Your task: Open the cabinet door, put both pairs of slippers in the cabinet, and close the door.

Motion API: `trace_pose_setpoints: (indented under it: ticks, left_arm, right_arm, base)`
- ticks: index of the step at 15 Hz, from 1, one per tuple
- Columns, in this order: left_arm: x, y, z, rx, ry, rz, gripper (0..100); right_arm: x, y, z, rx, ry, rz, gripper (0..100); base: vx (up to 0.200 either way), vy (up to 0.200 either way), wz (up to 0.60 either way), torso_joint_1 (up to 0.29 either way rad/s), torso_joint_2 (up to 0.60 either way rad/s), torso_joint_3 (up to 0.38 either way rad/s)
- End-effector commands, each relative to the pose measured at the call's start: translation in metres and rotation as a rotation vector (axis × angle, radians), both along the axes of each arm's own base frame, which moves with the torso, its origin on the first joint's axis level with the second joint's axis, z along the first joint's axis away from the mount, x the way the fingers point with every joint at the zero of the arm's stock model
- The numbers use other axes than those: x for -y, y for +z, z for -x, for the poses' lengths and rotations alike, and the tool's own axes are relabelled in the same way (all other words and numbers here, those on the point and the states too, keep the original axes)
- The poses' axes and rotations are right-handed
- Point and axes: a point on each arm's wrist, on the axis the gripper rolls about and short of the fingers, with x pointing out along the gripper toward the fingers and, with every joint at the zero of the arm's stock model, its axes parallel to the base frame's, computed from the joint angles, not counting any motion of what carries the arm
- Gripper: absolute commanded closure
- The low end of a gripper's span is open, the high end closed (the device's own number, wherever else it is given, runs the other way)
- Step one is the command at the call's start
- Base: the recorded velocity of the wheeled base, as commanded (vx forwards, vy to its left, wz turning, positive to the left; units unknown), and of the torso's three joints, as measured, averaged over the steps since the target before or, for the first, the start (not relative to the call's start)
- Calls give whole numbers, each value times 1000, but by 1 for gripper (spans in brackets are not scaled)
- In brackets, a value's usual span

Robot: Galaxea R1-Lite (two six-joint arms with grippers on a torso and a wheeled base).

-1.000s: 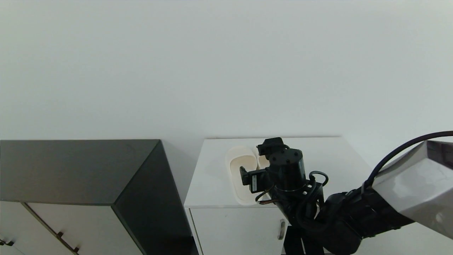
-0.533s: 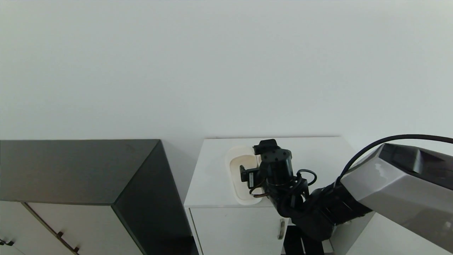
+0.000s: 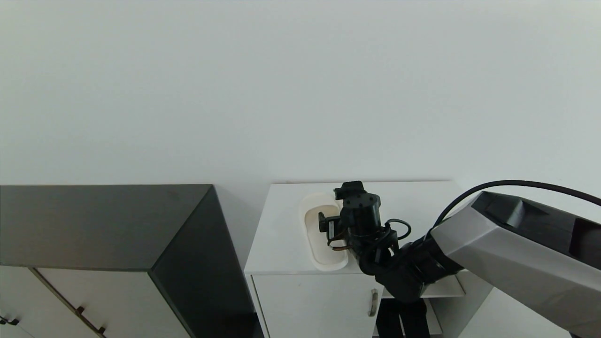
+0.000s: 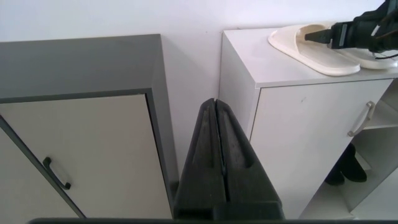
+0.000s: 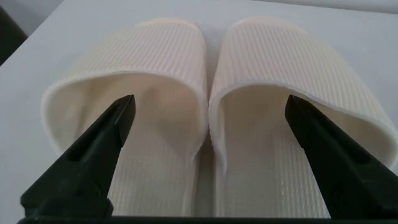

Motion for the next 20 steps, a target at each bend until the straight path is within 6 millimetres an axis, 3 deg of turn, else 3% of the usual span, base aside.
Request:
trace_pose_setpoints:
  ticks: [1,6,8,11,16,20]
  left_arm:
    - [0,0,0,-1,0,0,100]
    - [0,0,0,-1,1,2,100]
    - [0,0,0,-1,1,2,100]
    - [0,0,0,0,1,2,100]
    - [0,0,0,-1,6,3,100]
    - [0,0,0,0,6,3,100]
  right_arm:
    - [-2,-5,-2,-4,0,3,100]
    - [-2,1,-1,8,7,-7,100]
    - [2,15,5,25,9,-17,100]
    - [20,50,33,52,40,-14,100]
    - [61,57,111,6,144,21,100]
    - [64,62,127,14,193,26,100]
  base:
    - [0,0,0,0,0,0]
    - [0,0,0,0,0,0]
    - [0,0,0,0,0,0]
    - [0,0,0,0,0,0]
    - [0,0,0,0,0,0]
    - [0,0,0,0,0,0]
